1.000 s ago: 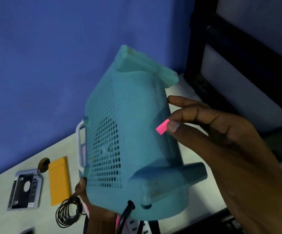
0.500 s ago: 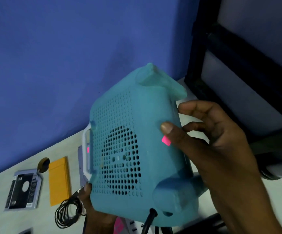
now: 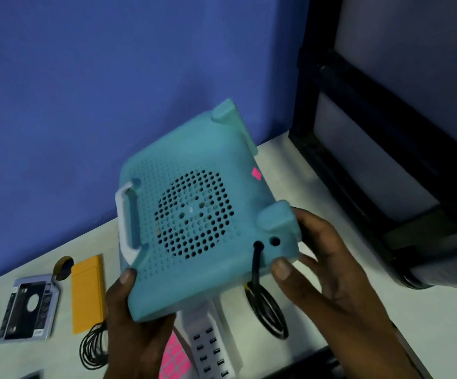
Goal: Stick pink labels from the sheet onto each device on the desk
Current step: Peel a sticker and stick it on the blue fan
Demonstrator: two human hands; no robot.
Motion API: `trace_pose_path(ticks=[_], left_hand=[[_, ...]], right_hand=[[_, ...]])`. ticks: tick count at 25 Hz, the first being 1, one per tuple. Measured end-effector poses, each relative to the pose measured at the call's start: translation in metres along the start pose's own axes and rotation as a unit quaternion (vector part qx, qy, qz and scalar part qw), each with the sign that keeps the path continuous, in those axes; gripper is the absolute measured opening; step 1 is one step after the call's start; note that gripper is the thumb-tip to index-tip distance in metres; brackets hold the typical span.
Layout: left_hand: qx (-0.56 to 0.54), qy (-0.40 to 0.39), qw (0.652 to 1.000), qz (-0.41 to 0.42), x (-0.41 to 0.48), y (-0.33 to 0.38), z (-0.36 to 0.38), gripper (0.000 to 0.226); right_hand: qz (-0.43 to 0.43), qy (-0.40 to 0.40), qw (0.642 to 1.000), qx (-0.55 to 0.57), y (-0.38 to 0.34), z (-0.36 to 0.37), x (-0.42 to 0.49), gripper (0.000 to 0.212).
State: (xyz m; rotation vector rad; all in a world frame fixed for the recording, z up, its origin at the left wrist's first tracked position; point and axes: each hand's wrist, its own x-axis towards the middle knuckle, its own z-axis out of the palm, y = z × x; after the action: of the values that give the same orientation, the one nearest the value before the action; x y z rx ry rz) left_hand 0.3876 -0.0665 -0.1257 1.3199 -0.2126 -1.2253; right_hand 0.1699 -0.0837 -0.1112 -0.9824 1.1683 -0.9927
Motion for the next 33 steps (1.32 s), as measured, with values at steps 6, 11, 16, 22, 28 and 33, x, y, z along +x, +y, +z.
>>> trace_pose_path(ticks=[6, 11, 16, 22, 28, 33], left_hand=[[0.125, -0.049, 0.989, 0.058, -0.007, 0.024, 0.035, 0.083], [0.251, -0.009, 0.954, 0.163, -0.021, 0.021, 0.077, 0.09], [0.405, 0.027, 0.892, 0.201, -0.024, 0.008, 0.1, 0.093], [0.497, 0.034, 0.832, 0.244, -0.033, -0.016, 0.121, 0.096], [0.561, 0.046, 0.78, 0.272, -0.033, -0.035, 0.14, 0.1], [0.594, 0.045, 0.757, 0.27, -0.035, -0.04, 0.146, 0.106]], right_hand=[[0.054, 0.005, 0.99, 0.131, 0.033, -0.007, 0.013, 0.071], [0.116, 0.003, 0.964, 0.238, 0.059, -0.01, 0.028, 0.069], [0.142, 0.041, 0.949, 0.277, 0.068, -0.014, 0.029, 0.048], [0.2, 0.108, 0.949, 0.217, 0.084, -0.018, 0.03, 0.058], [0.197, 0.161, 0.941, 0.224, 0.088, -0.024, 0.032, 0.055], [0.206, 0.215, 0.938, 0.177, 0.085, -0.031, 0.033, 0.028]])
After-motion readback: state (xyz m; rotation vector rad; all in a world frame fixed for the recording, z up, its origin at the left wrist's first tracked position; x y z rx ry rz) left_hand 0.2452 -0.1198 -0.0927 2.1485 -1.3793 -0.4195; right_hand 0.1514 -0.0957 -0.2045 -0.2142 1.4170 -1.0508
